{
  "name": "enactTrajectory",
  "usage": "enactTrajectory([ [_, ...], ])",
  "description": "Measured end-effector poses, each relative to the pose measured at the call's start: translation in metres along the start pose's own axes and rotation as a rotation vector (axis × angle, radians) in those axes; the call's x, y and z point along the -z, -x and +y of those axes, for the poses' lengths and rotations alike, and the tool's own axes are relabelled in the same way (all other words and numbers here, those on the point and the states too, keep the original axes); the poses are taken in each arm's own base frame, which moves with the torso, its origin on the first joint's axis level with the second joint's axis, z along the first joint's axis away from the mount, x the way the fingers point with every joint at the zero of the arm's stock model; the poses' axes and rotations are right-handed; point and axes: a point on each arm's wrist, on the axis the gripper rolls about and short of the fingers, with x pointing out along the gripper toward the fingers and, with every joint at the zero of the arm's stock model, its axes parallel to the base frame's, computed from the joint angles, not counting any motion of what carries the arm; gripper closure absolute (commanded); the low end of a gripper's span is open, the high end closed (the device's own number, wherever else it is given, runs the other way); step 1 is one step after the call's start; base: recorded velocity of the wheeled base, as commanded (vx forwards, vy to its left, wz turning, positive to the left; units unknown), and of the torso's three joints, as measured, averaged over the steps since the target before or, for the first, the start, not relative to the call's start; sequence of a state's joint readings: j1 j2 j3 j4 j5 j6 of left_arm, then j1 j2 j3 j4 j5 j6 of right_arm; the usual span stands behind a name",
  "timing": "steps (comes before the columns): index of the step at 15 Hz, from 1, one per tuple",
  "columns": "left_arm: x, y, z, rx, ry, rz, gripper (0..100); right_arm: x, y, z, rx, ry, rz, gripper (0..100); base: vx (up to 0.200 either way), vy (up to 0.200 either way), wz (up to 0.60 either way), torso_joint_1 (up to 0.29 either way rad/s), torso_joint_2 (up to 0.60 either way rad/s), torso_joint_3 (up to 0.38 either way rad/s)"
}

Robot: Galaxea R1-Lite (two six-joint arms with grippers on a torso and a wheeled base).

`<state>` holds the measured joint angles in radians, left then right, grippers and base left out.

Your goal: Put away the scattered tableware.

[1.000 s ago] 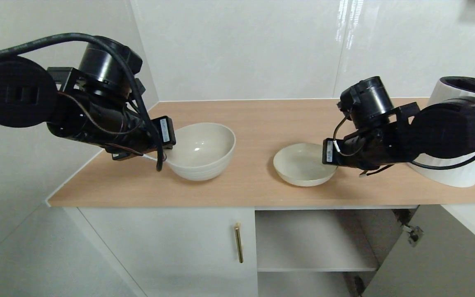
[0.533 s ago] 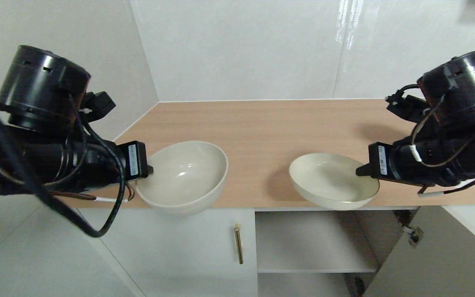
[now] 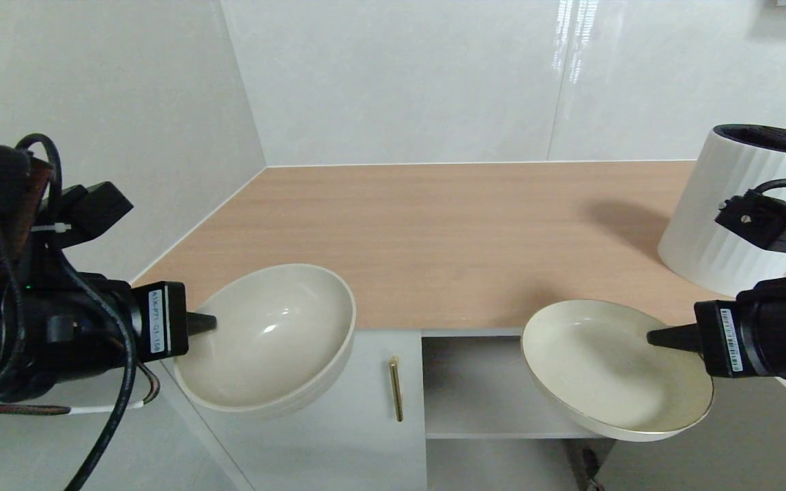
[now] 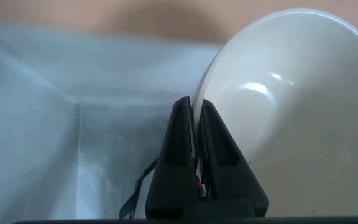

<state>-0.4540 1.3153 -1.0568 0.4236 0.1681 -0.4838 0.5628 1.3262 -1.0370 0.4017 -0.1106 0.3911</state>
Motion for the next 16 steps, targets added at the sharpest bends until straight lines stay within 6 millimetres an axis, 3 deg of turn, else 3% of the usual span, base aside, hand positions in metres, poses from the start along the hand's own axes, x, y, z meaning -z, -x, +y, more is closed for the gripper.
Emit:
enactTrajectory([
  [8, 0.004, 0.001, -0.003, 0.016, -0.014, 0.008, 100, 0.004, -0.004, -0.003, 0.001, 0.001, -0.003, 100, 0.0, 0.0, 0.0, -0.006, 0.01, 0.008],
  [16, 0.004, 0.002, -0.003, 0.017, -0.023, 0.01, 100, 0.02, -0.012, -0.007, 0.0, 0.131, 0.066, 100, 0.0, 0.0, 0.0, -0.148, 0.42, 0.261],
])
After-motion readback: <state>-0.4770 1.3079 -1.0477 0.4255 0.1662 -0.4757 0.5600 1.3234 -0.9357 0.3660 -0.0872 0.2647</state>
